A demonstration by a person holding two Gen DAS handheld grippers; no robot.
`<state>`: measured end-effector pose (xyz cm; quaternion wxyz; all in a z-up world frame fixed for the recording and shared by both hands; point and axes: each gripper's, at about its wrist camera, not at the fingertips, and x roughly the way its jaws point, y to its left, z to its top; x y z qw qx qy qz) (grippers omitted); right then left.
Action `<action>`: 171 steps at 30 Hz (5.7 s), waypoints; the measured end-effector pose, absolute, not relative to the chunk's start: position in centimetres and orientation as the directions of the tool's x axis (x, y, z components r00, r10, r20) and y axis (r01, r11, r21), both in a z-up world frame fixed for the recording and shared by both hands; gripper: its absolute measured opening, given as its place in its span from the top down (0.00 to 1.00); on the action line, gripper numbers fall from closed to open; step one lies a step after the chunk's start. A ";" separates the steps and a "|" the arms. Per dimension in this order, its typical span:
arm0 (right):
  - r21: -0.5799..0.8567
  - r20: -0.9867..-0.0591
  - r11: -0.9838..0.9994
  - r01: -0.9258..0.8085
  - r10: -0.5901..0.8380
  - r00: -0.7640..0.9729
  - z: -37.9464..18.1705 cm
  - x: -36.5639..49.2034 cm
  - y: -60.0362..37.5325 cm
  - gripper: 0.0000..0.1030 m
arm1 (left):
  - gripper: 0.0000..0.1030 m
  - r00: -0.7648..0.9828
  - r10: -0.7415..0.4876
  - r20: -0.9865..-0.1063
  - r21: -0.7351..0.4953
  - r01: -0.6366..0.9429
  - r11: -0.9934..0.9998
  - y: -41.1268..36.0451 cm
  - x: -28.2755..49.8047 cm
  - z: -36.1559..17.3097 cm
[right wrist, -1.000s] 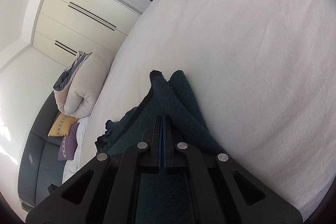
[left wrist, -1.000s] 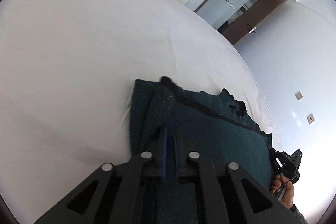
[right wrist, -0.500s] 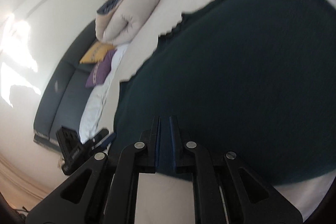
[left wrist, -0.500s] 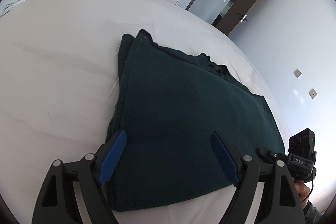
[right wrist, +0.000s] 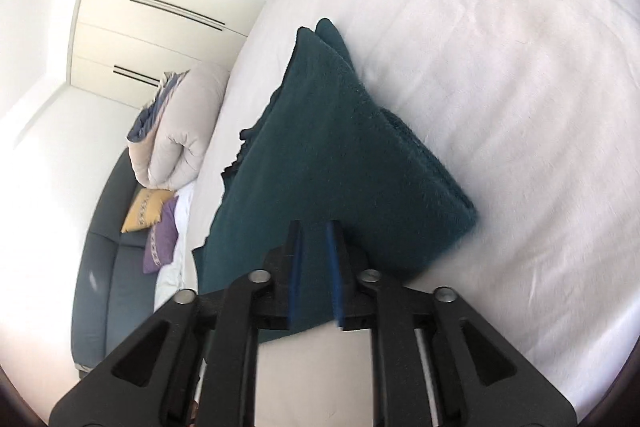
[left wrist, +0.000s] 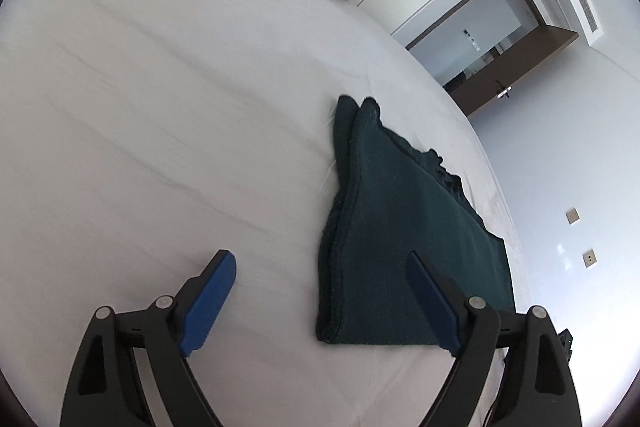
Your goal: Fold small clothes
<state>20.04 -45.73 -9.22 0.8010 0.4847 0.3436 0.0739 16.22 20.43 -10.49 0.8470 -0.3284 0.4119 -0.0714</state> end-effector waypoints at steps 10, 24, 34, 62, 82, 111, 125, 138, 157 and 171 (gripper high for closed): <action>0.863 -0.395 0.505 0.023 0.646 0.653 -6.2 24.0 -36.1 0.40 | 0.16 0.523 -0.535 -0.664 -0.689 -0.148 0.710 17.6 18.7 -11.8; 0.846 -0.449 0.532 -0.031 0.741 0.499 -5.9 30.7 -27.9 0.40 | 0.88 0.530 -0.627 -0.571 -0.805 -0.212 0.554 18.8 19.6 -13.6; 0.859 -0.467 0.513 0.000 0.782 0.413 -9.0 36.3 -25.1 0.40 | 0.90 0.579 -0.593 -0.559 -0.786 -0.141 0.602 16.7 20.3 -9.9; 0.967 -0.246 0.252 0.032 0.898 0.365 -8.8 42.1 -32.2 0.18 | 0.90 0.398 -0.598 -0.695 -0.557 0.228 0.799 -8.0 23.5 -8.8; 0.875 -0.438 0.484 -0.013 0.802 0.406 -6.6 44.6 -32.2 0.87 | 0.90 0.398 -0.569 -0.719 -0.500 0.271 0.822 -10.9 23.0 -7.3; 0.669 -0.677 0.742 0.050 0.579 0.455 -3.2 44.4 -53.3 0.88 | 0.71 0.249 -0.686 -0.683 -0.572 0.402 0.715 -22.7 26.2 -6.6; 0.704 -0.646 0.708 0.052 0.608 0.462 -3.7 34.5 -53.6 0.44 | 0.43 0.404 -0.685 -0.606 -0.578 0.369 0.728 -12.1 25.8 -3.7; 0.616 -0.727 0.786 0.059 0.538 0.427 -4.7 28.1 -52.2 0.92 | 0.43 0.408 -0.647 -0.645 -0.532 0.368 0.763 -14.8 23.7 -3.8; 0.823 -0.531 0.558 0.103 0.694 0.486 -10.4 28.4 -56.9 0.95 | 0.43 0.471 -0.593 -0.653 -0.459 0.377 0.804 -13.0 26.0 -1.9; 0.782 -0.533 0.612 0.119 0.557 0.636 -5.4 24.1 -61.2 0.82 | 0.58 0.439 -0.498 -0.748 -0.376 0.338 0.863 -13.8 36.2 -5.0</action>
